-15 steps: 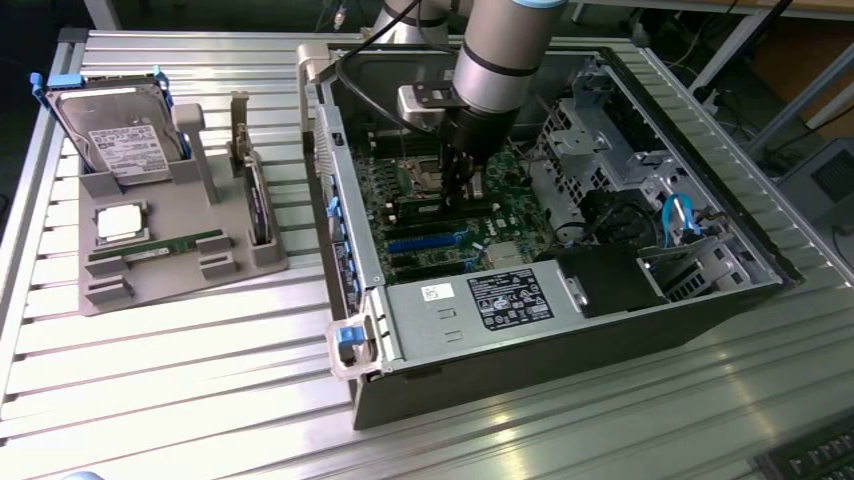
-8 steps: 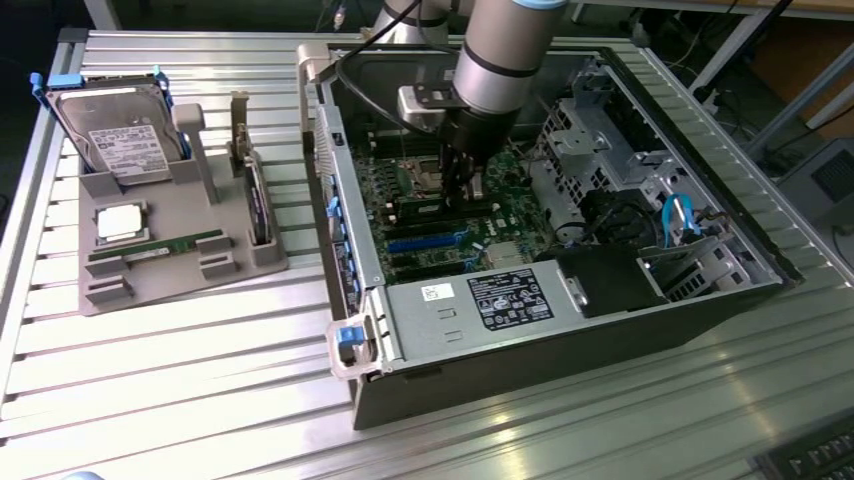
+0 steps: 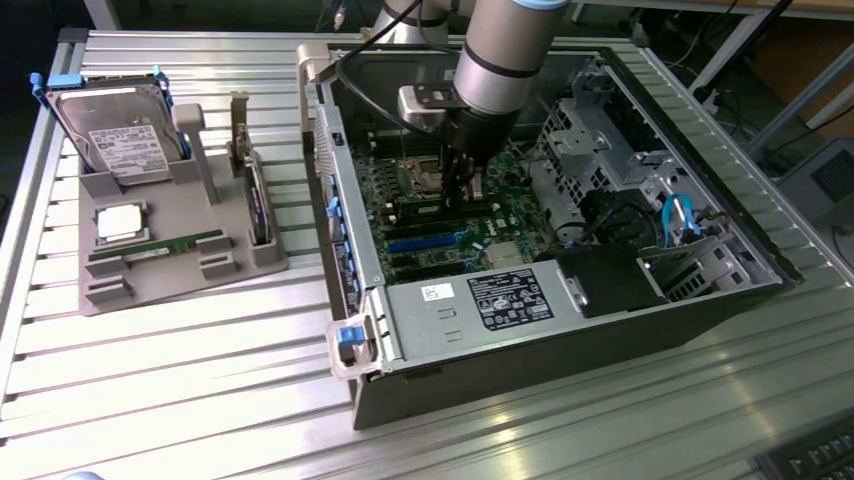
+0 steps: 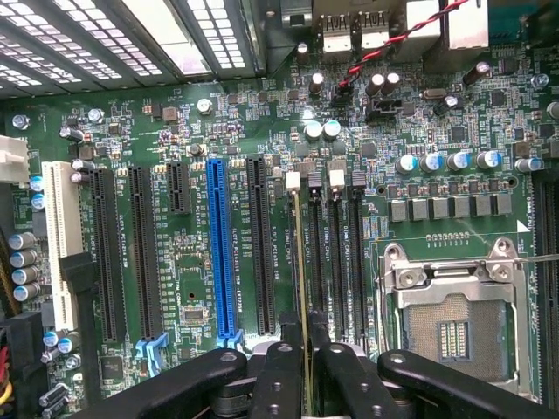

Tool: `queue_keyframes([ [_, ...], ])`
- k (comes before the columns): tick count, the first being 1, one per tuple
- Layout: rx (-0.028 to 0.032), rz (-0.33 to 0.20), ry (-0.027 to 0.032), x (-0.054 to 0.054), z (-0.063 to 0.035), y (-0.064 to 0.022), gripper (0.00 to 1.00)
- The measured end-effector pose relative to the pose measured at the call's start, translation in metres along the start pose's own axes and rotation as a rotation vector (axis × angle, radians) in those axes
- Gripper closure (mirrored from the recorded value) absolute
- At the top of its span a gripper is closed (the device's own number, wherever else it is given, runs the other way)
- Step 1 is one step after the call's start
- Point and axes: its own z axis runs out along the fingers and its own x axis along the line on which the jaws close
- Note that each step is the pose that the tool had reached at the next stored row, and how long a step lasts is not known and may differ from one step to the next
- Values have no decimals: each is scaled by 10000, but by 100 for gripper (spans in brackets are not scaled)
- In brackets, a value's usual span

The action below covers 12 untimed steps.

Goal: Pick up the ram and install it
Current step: 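Insert the ram into the slot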

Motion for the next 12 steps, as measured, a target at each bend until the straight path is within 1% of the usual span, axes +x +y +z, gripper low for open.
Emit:
queue_keyframes([
  [12,0,1,-1,-9,3,-5,86],
])
